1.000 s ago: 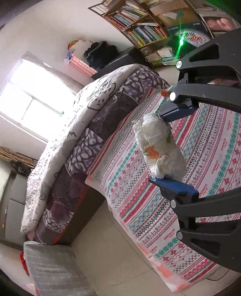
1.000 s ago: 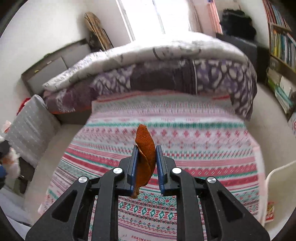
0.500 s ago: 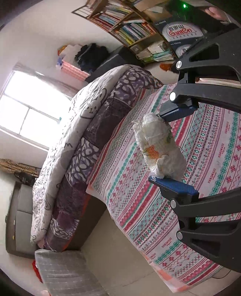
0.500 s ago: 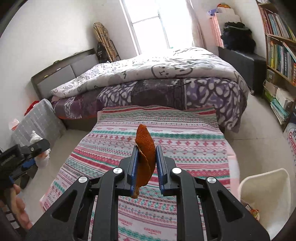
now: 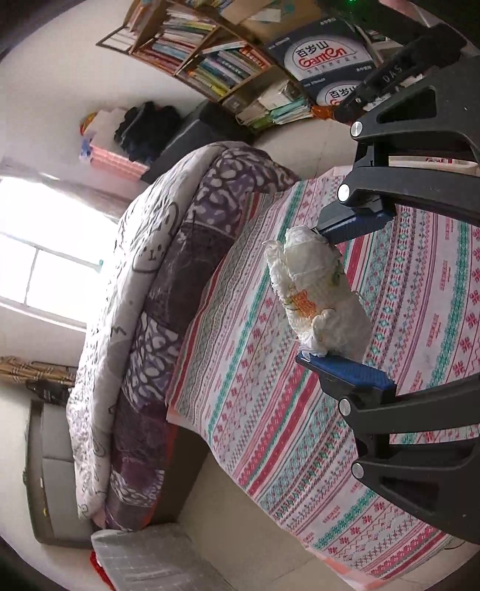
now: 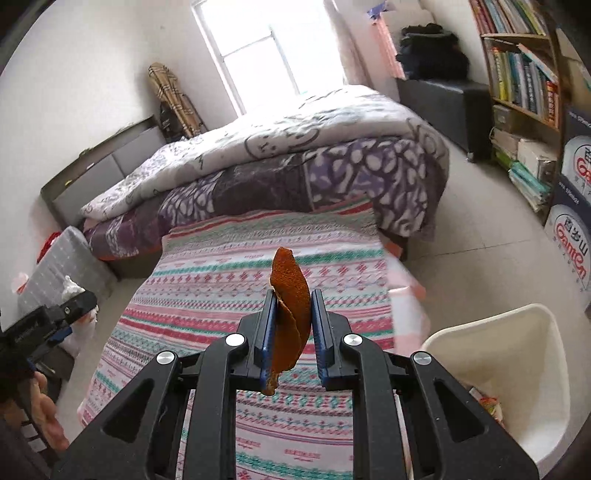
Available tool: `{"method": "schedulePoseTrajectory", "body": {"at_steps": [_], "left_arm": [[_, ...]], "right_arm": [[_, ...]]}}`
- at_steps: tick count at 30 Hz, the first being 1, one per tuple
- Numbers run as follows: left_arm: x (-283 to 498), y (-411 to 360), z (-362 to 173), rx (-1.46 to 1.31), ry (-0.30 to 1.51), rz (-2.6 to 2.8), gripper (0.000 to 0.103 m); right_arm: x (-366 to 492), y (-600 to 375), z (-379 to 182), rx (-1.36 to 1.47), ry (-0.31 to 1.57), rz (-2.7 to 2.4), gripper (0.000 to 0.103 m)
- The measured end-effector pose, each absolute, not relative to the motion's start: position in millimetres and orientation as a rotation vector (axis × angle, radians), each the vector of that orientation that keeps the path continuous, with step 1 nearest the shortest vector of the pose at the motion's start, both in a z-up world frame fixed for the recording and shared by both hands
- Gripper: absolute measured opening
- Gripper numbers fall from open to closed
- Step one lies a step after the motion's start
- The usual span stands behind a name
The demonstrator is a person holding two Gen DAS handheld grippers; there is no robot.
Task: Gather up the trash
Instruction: 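Lift the orange strip with the right gripper and carry it over the bin, then open the right gripper over the bin to drop the orange strip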
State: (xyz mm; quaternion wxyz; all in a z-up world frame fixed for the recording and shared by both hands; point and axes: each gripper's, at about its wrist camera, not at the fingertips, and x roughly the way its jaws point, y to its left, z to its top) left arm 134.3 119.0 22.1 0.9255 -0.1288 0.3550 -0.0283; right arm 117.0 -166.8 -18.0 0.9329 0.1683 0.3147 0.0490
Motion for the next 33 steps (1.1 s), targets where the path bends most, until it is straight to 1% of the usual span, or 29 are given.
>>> {"method": "schedulePoseTrajectory", "body": {"at_steps": [5,16,29,31,33], "left_arm": [[136,95,25,-0.251,0.721,-0.095,0.056],[137,36,24,-0.208,0.723,-0.190,0.056],[129,-34,8,-0.116,0.762,-0.310,0.056],[127,-45,4,-0.102,0.771,-0.332,0.056],[124,-58,0,-0.082,0.780,-0.358,0.056]], "right_arm": [[108,-194,-8,0.362,0.611,0.068,0.017],[96,-251,-9,0.404,0.619,-0.038,0.018],[81,-312,-25,0.459,0.714,-0.192,0.018],[80,-319,-31,0.461,0.744,-0.215,0.020],[77,-326,-35,0.475,0.763,-0.242,0.028]]}}
